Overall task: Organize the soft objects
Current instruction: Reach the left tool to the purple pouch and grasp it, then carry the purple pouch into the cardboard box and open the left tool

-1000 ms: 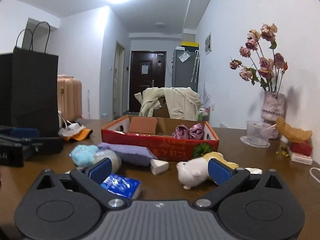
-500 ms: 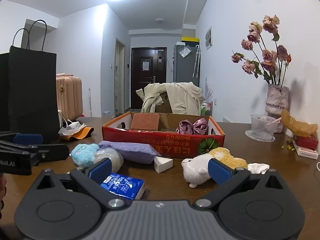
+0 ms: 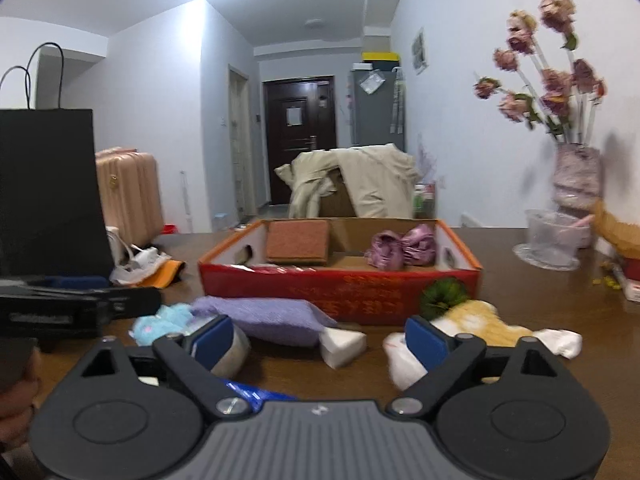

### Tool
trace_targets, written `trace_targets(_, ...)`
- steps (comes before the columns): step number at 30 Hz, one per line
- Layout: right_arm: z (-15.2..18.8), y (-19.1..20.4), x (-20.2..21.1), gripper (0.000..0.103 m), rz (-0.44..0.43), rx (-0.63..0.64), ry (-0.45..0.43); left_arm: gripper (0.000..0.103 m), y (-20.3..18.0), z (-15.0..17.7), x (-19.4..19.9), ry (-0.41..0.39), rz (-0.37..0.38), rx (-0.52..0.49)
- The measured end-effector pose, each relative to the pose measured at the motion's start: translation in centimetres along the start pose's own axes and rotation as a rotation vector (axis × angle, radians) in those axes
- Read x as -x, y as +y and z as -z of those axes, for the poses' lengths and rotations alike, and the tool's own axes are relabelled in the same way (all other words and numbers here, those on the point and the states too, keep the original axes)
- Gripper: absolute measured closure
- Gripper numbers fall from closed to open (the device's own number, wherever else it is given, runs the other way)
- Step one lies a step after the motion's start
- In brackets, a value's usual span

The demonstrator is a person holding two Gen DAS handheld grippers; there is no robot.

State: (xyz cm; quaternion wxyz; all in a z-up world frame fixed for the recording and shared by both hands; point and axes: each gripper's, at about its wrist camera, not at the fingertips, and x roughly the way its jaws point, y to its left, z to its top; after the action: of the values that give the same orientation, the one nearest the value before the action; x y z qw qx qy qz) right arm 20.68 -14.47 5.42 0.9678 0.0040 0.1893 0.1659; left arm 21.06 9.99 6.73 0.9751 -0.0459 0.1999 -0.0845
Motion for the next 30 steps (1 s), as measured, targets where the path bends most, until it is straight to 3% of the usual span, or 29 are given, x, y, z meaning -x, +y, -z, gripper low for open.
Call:
trace_targets(2, -0.6, 0.4, -1.1, 0.021, -0.034, -0.002, 0.015, 0.026, 1.1, -0.7, -1.5, 0.053, 0.006, 0.046)
trace_targets(5, -1.4, 0.8, -3.6, 0.028, -0.096, -0.038, 0.062, 0.030, 2.8, -1.2, -3.2, 0.097, 0.027, 0.124)
trace_targets(9, -2.1, 0.2, -7.5, 0.029, -0.091, -0.105, 0.118, 0.034, 4.3, -2.2, -6.1, 0.158, 0.091, 0.229)
trace_targets(13, -2.3, -2.2, -11.9, 0.035, -0.114, -0.222, 0.205, 0.050, 4.8, -2.3, -9.6, 0.274, 0.095, 0.293)
trace_targets(15, -1.9, -3.0, -13.7, 0.051, -0.128, -0.261, 0.267, 0.074, 4.7, -1.9, -10.4, 0.312, 0.113, 0.290)
trace_targets(16, -1.7, -3.2, -14.2, 0.068, -0.133, -0.273, 0.284, 0.089, 4.5, -1.6, -10.7, 0.326, 0.133, 0.286)
trace_targets(17, -1.5, -3.4, -14.4, 0.082, -0.154, -0.286, 0.290, 0.097, 4.3, -1.5, -10.8, 0.330, 0.147, 0.278)
trace_targets(20, -1.4, -3.1, -14.1, 0.098, -0.168, -0.261, 0.281, 0.099, 3.7, -1.8, -10.2, 0.304, 0.132, 0.269)
trace_targets(23, -1.9, -3.2, -12.8, 0.100, -0.175, -0.253, 0.243, 0.100, 2.3, -3.1, -8.5, 0.251, 0.137, 0.249)
trace_targets(30, -4.7, -4.5, -5.3, 0.100, -0.179, -0.204, 0.068, 0.100, -3.0, -6.6, -2.7, 0.096, 0.197, 0.161)
